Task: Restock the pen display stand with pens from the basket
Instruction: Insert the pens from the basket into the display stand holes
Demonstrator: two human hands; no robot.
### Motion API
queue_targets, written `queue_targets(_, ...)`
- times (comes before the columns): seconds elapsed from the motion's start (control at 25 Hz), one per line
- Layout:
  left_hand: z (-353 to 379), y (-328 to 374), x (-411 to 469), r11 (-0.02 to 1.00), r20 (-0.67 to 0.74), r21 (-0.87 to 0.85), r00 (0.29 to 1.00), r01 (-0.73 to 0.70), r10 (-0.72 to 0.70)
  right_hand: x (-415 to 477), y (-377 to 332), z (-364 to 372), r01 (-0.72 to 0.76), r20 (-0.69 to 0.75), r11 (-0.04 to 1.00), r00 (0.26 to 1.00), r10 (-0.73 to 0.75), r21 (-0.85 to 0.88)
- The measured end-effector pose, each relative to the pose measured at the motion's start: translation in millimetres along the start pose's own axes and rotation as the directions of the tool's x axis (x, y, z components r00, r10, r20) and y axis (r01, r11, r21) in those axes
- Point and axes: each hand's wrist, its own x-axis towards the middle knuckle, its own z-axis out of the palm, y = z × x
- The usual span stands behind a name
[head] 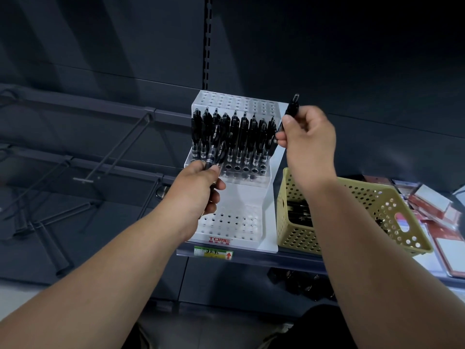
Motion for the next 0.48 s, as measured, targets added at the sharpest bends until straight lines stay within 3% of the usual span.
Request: queue_targets(0.48,4.1,0.5,5.2,0.999,0.016,0.038,0.999,-0.028,0.028,7.3,38.8,11.7,-0.097,0.073,0.988,0.992,0.107,-0.121)
